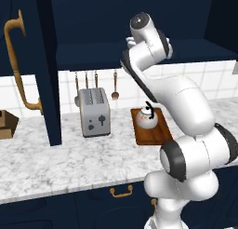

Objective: Pick the kettle from the counter and place it on the tray. Then pick the mug from the cabinet and place it on the tray. Then close the cabinet doors.

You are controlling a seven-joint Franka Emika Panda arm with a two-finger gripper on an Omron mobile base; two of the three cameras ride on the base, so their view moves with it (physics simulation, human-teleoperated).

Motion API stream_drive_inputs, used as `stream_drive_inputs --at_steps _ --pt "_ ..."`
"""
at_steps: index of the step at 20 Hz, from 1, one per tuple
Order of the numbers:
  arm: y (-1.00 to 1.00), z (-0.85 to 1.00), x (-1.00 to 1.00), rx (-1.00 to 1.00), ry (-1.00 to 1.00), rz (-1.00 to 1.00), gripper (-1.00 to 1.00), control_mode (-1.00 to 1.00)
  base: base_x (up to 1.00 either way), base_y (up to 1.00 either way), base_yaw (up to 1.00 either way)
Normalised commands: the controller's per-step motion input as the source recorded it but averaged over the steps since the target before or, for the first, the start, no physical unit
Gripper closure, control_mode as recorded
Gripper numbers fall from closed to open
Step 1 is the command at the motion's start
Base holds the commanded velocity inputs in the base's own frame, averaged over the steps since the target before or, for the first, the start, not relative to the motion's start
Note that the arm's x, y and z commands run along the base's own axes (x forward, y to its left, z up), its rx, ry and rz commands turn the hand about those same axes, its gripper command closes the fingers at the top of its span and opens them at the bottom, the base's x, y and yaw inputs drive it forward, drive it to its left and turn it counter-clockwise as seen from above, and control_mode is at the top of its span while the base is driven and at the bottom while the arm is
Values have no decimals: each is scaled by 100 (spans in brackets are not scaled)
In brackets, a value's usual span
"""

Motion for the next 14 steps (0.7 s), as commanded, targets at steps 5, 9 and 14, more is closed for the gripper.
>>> stream_drive_inputs --at_steps 5,9,14 --pt "0 0 35 -3 0 -1 -100 -100 0 0 0" --pt "-10 0 14 -9 -4 -6 -100 -100 0 0 0" --pt "-15 1 30 -2 -3 -5 -100 -100 0 0 0"
